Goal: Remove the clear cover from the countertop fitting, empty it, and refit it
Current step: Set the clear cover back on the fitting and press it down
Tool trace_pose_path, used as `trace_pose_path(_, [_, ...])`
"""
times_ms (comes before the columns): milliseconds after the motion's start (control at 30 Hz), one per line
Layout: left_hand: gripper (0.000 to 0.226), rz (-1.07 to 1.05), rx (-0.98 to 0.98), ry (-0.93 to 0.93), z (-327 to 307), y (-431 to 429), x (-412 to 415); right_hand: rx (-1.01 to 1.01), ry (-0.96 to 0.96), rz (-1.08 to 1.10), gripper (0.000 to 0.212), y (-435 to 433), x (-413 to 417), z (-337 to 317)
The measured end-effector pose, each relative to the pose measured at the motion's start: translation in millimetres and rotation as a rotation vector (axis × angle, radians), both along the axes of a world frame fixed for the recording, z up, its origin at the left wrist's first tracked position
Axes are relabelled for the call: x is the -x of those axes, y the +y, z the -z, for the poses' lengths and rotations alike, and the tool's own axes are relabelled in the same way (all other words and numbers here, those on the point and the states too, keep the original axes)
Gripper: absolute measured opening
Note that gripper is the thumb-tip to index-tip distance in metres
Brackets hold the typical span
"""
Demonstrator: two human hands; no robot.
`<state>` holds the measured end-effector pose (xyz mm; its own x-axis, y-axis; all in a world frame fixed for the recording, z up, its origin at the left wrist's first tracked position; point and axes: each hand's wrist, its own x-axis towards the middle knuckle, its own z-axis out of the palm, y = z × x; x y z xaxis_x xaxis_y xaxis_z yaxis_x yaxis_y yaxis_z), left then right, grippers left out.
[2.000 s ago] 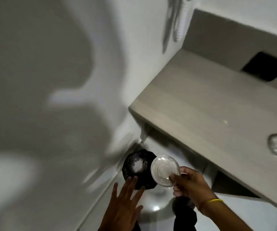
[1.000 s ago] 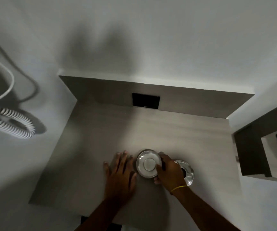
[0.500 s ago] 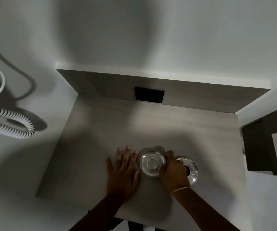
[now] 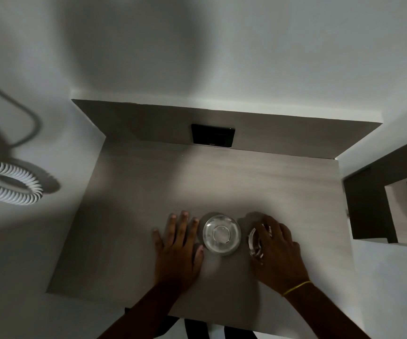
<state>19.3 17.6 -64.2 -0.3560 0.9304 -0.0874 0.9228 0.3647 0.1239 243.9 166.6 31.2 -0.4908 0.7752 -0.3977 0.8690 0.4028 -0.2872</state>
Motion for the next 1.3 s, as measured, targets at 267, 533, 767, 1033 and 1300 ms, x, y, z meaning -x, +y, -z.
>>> trace_pose_path(267, [0.078, 0.0, -0.017, -0.003, 0, 1, 0, 0.001, -0.083, -0.006, 0.091, 4, 6, 5])
trace_pose_path(533, [0.077, 0.0, -0.02, -0.025, -1, 0, 1, 0.007, -0.095, 0.035, 0.1, 4, 8, -3])
trace_pose_path(767, [0.078, 0.006, 0.003, -0.026, -1, 1, 1, -0.073, 0.07, 0.001, 0.093, -8, 47, -23])
trace_pose_path(1033, [0.078, 0.013, 0.014, -0.027, 1, 2, 2, 0.01, 0.0, -0.13, 0.09, -20, 101, -12])
trace_pose_path(1300, [0.078, 0.026, 0.002, -0.022, 3, 0, 2, 0.014, -0.035, -0.139, 0.091, -24, 103, -4])
